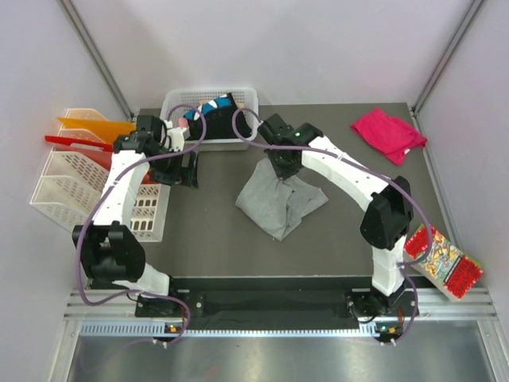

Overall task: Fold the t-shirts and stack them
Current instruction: Fold the long partially folded tshirt into a neat square

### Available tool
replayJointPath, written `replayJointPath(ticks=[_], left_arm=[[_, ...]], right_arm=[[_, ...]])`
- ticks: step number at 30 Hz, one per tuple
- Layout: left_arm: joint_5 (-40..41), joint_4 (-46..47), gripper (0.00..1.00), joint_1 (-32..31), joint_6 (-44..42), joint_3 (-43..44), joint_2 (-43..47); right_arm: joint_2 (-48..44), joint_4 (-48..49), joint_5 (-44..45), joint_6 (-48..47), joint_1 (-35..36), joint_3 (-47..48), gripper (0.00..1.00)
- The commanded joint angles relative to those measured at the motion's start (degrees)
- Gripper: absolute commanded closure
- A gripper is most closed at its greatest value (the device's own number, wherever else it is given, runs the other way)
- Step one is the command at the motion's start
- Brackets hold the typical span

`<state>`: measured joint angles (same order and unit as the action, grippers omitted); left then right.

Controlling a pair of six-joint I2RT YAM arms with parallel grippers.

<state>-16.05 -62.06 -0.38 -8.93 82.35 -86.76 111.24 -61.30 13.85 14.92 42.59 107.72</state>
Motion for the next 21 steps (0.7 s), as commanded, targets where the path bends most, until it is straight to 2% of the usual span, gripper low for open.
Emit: replayJointPath(ticks=[1, 16, 21], left_arm=[[-1.5, 0.6, 0.01, -0.1, -0.2, 2.0, -0.4], [-2.6, -1.1, 0.01, 0.0, -1.7, 2.0, -0.3], [-2.8, -1.5, 0.01, 0.0, -2.1, 2.0, -0.2]], right_arm=[[1.5, 3.6, -0.3, -1.4, -3.0, 3.1, 1.0], [9.4, 5.7, -2.0, -1.6, -10.1, 2.4, 0.99], [11.2, 5.9, -2.0, -1.7, -12.5, 2.1, 0.91]])
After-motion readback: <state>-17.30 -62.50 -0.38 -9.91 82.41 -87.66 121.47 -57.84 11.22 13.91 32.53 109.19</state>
